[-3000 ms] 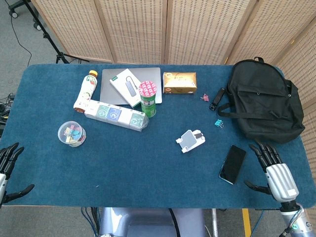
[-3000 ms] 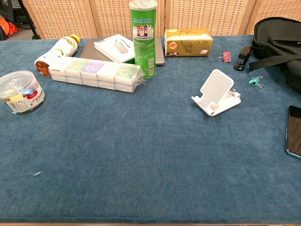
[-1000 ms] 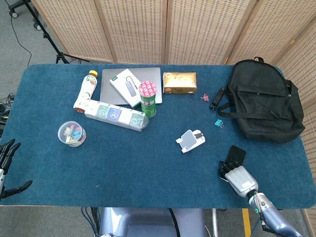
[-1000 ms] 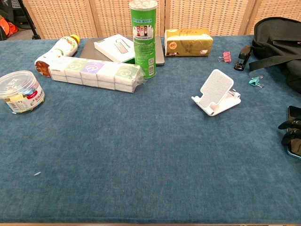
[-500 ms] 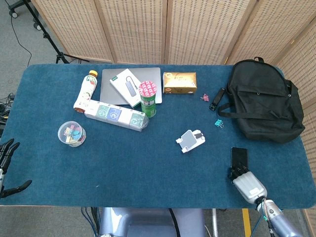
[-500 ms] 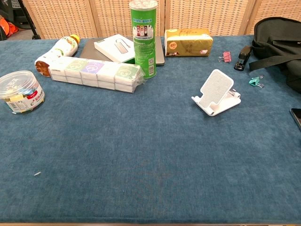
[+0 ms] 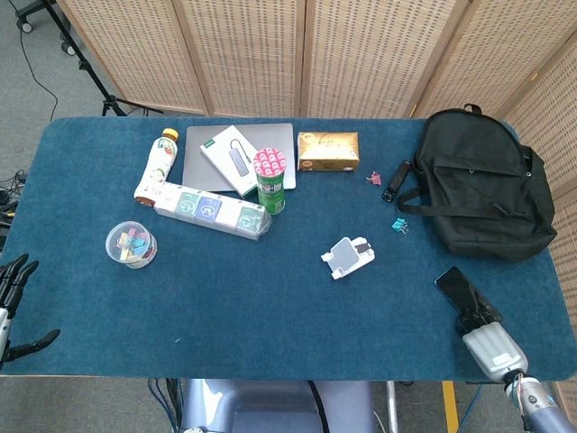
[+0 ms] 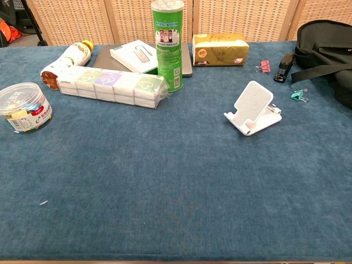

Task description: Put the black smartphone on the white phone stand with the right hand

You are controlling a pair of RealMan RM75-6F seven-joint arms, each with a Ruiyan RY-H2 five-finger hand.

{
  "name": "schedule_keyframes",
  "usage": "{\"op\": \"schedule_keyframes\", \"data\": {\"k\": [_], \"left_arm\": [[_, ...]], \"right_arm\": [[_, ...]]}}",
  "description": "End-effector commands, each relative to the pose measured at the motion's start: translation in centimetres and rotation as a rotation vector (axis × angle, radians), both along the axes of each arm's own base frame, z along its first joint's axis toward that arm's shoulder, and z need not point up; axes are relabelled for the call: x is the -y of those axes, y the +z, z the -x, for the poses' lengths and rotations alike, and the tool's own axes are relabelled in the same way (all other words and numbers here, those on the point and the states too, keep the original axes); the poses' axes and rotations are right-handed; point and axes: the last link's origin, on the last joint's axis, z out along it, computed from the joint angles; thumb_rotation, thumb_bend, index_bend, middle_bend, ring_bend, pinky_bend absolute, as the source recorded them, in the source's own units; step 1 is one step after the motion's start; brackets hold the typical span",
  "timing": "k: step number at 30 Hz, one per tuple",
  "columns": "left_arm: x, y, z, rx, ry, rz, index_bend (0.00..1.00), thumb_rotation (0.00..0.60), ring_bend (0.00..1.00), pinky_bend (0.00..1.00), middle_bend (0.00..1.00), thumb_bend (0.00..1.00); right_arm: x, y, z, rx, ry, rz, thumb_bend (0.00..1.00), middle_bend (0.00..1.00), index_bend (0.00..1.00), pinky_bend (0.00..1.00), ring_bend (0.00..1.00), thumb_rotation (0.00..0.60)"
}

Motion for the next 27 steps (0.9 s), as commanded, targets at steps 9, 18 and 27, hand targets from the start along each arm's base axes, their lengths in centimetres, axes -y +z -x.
{"op": "schedule_keyframes", "data": {"k": [9,18,27], "left_arm": [[0.0,-0.2,-0.1,-0.005,0.0,0.002,0.02,0.6,0.0,0.07,0.0,0.0],[0.0,-0.1,-0.1,-0.002,0.0,0.001,0.02,0.6,0.0,0.07,0.0,0.0],[0.1,-0.1,-0.1,-0.003,-0.001,0.002,0.02,0.6,0.0,0.07,0.0,0.0]], "right_arm": [[1.3,1.6,3.9,-0.065,-0.088,0.094,0.62,0.12,0.25,0.0,0.0,0.6],[3.3,2.5,4.3,-0.042,-0.119,0.185,0.41,0.11,0.25,0.0,0.0,0.6],[4.5,3.7,1.0,0.281,-0.105,0.339,0.0,0.0,0.06,0.03,0.0,0.6]]}}
